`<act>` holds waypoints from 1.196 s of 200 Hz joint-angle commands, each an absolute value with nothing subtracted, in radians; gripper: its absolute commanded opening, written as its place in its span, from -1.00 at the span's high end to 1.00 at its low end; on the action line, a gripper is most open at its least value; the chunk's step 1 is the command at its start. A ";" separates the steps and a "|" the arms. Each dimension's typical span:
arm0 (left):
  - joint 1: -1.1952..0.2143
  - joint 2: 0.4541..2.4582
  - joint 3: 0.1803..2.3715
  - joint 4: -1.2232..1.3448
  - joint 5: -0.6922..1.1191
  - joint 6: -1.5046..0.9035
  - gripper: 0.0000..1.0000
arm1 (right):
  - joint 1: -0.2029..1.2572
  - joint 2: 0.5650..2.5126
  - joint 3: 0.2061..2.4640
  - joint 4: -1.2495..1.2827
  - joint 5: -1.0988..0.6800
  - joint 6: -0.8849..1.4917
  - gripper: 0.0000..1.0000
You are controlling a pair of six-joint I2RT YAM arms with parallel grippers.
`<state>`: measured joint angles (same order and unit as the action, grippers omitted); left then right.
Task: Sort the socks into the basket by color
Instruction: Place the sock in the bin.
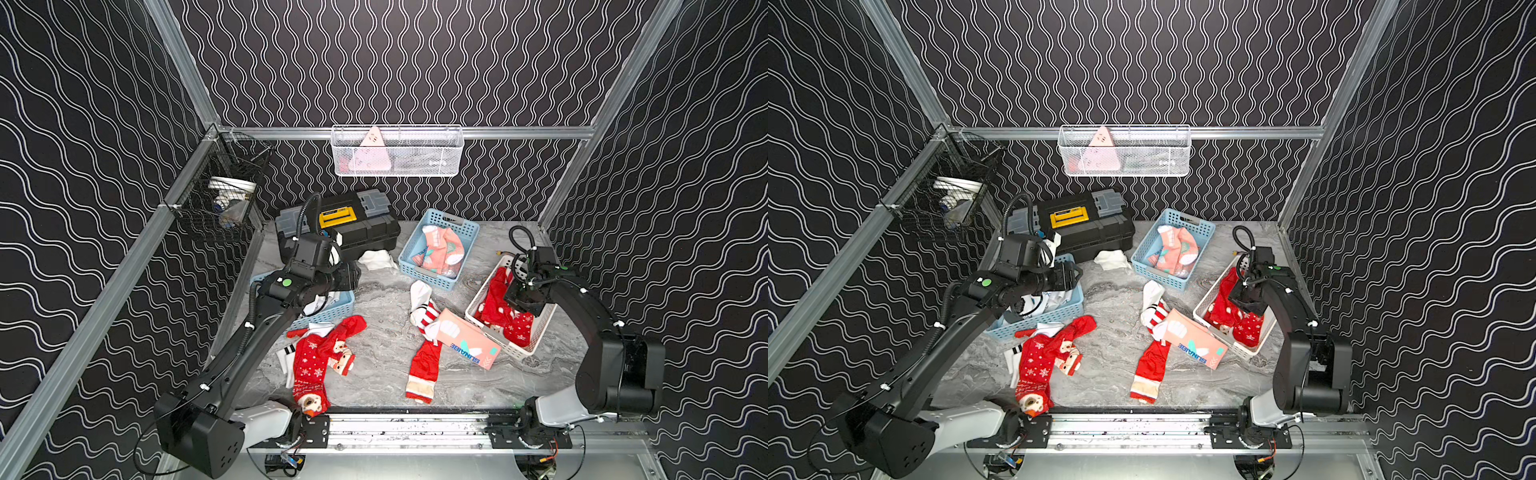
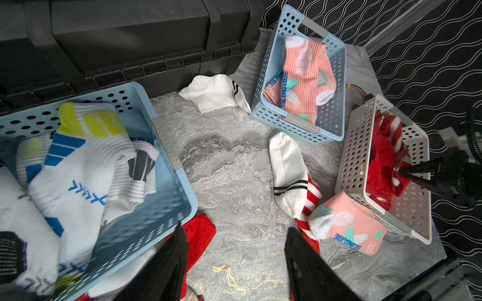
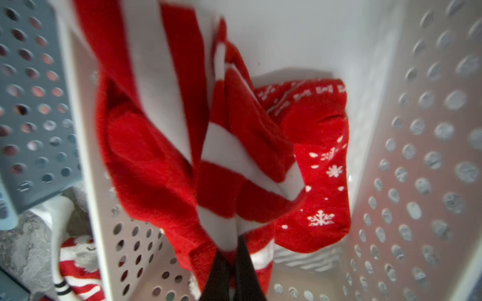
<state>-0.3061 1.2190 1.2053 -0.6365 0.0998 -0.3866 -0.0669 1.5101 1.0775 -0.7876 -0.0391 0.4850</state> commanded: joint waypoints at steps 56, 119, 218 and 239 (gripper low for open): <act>-0.308 1.203 1.186 -0.643 0.092 -0.384 -0.28 | -0.069 1.495 1.045 -0.754 -0.057 0.515 0.59; -0.310 1.202 1.168 -0.665 0.078 -0.403 -0.29 | -0.069 1.434 1.113 -0.815 -0.060 0.491 -0.47; -0.357 1.165 1.113 -0.763 0.007 -0.456 -0.29 | 0.012 1.365 1.255 -0.871 -0.112 0.489 -1.00; -0.382 1.157 1.083 -0.780 -0.011 -0.478 -0.29 | 0.065 1.358 1.283 -0.884 -0.110 0.482 -1.00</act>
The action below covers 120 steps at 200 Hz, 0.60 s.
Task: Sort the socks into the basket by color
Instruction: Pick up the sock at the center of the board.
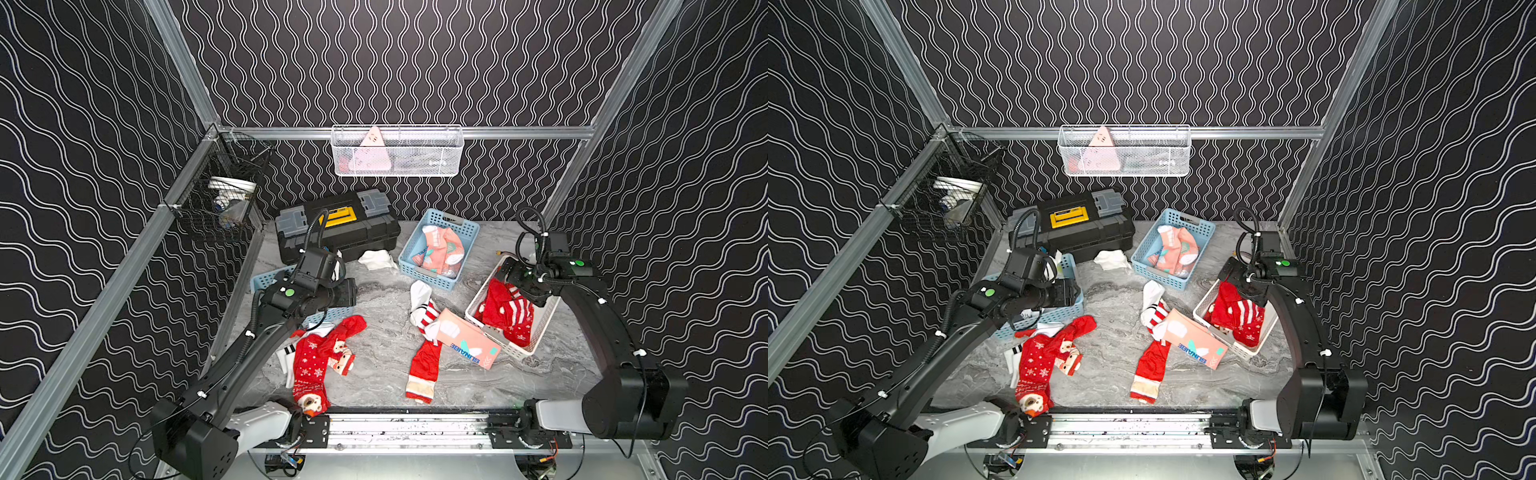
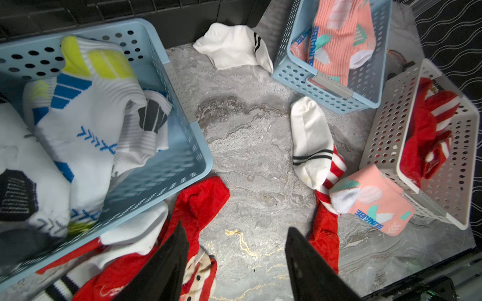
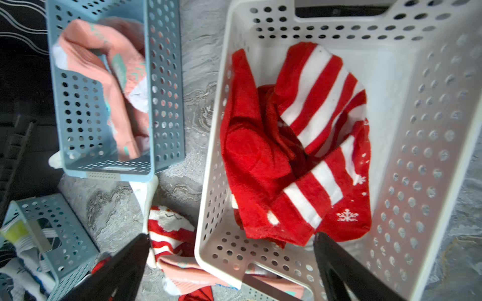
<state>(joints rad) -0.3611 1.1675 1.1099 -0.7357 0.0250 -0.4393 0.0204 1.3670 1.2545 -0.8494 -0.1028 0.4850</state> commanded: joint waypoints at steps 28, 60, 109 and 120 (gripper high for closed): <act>-0.435 1.156 1.037 -0.800 -0.057 -0.517 -0.29 | 0.134 1.363 1.310 -0.890 -0.119 0.482 -1.00; -0.495 1.175 0.991 -0.826 -0.125 -0.578 -0.29 | 0.192 1.375 1.328 -0.894 -0.142 0.486 -1.00; -0.550 1.228 0.919 -0.829 -0.218 -0.655 -0.33 | 0.238 1.385 1.336 -0.894 -0.172 0.486 -1.00; -0.555 1.241 0.913 -0.820 -0.234 -0.660 -0.34 | 0.242 1.385 1.336 -0.893 -0.179 0.483 -1.00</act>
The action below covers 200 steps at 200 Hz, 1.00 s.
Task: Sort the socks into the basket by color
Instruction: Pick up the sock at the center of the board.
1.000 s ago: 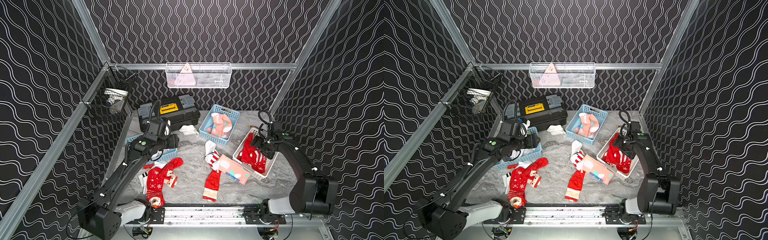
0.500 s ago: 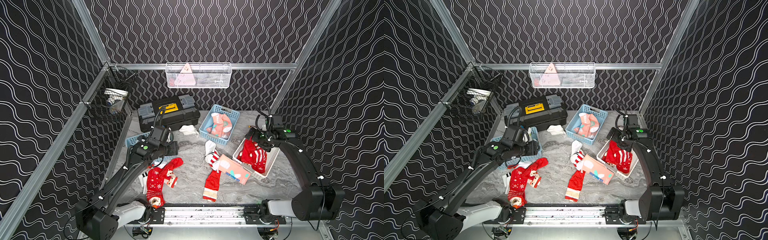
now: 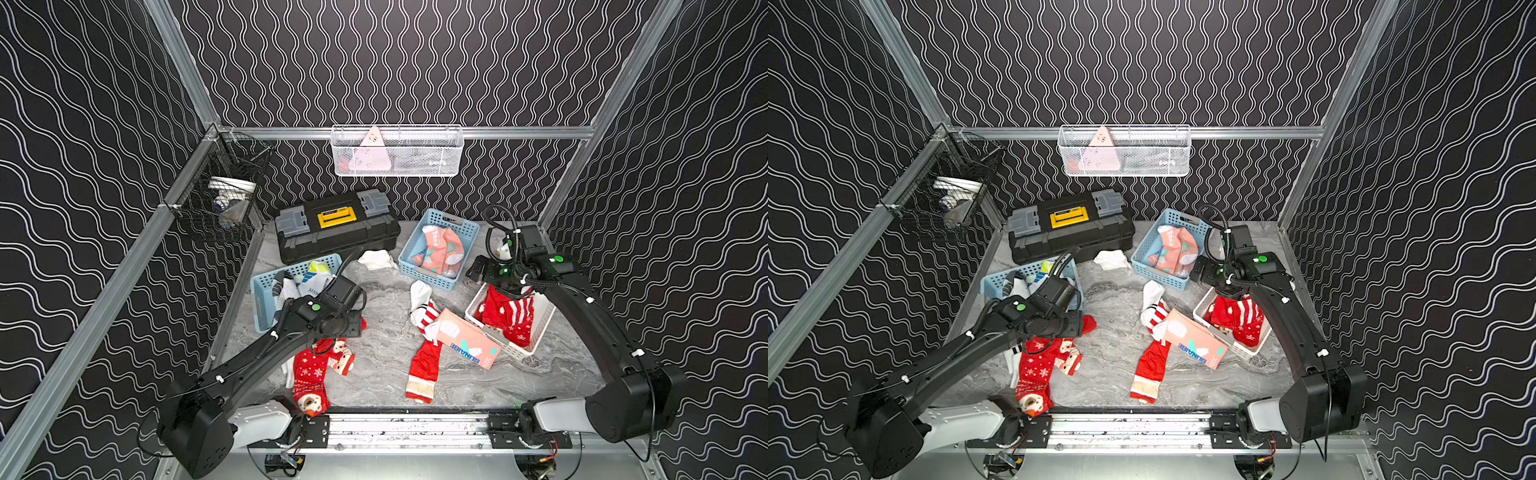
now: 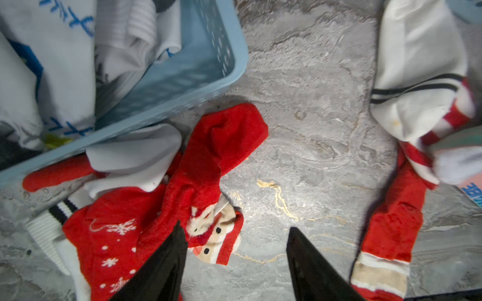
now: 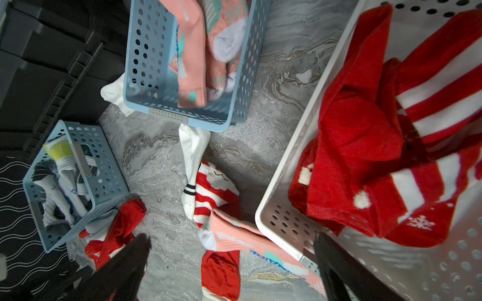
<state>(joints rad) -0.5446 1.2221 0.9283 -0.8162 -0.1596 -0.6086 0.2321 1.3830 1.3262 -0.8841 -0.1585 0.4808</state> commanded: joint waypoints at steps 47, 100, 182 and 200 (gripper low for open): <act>-0.567 1.315 0.877 -0.753 -0.280 -0.655 -0.35 | 0.249 1.388 1.338 -0.893 -0.196 0.475 -1.00; -0.566 1.384 0.830 -0.687 -0.308 -0.646 -0.26 | 0.250 1.382 1.338 -0.894 -0.211 0.465 -1.00; -0.569 1.363 0.813 -0.657 -0.313 -0.621 0.84 | 0.250 1.382 1.347 -0.890 -0.235 0.454 -0.95; -0.578 1.329 0.824 -0.673 -0.310 -0.612 1.00 | 0.250 1.382 1.349 -0.887 -0.245 0.454 -0.94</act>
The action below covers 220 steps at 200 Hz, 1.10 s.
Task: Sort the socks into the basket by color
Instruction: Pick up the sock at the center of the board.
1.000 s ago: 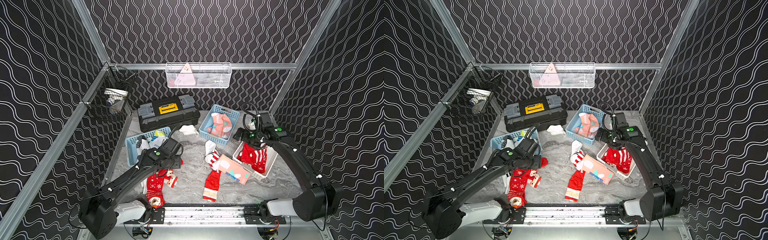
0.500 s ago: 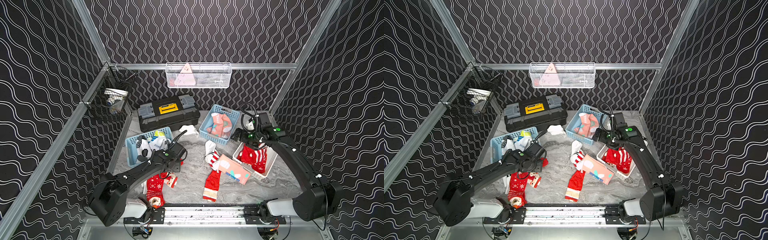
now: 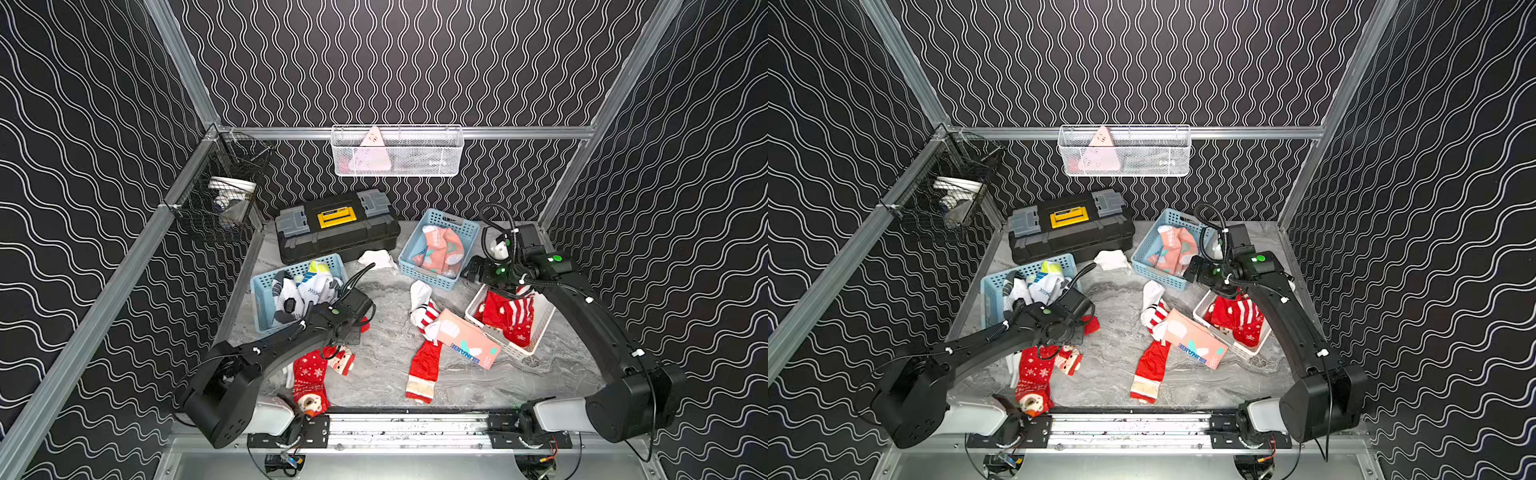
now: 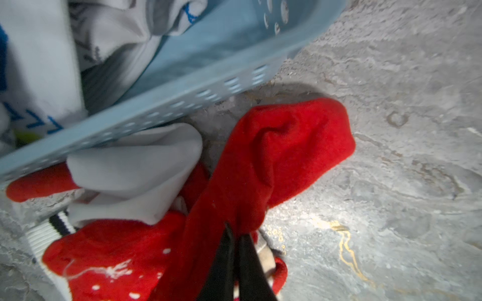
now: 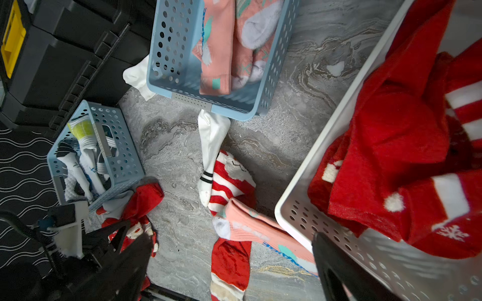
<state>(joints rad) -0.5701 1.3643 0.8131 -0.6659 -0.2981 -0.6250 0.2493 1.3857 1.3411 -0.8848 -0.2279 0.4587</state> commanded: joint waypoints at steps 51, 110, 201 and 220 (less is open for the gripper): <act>-0.602 1.219 0.874 -0.704 -0.260 -0.583 1.00 | 0.258 1.380 1.346 -0.882 -0.273 0.449 -0.94; -0.625 1.128 0.970 -0.673 -0.158 -0.537 1.00 | 0.303 1.396 1.358 -0.862 -0.365 0.434 -0.93; -0.674 1.158 1.129 -0.538 0.013 -0.500 1.00 | 0.449 1.446 1.410 -0.780 -0.580 0.446 -0.82; -0.682 1.164 1.144 -0.503 0.036 -0.506 1.00 | 0.505 1.460 1.410 -0.737 -0.618 0.469 -0.80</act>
<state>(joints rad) -0.6743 1.1576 1.1198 -0.5835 -0.0170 -0.5171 0.4610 1.4467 1.3991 -0.8108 -0.5308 0.4351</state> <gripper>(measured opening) 0.060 0.907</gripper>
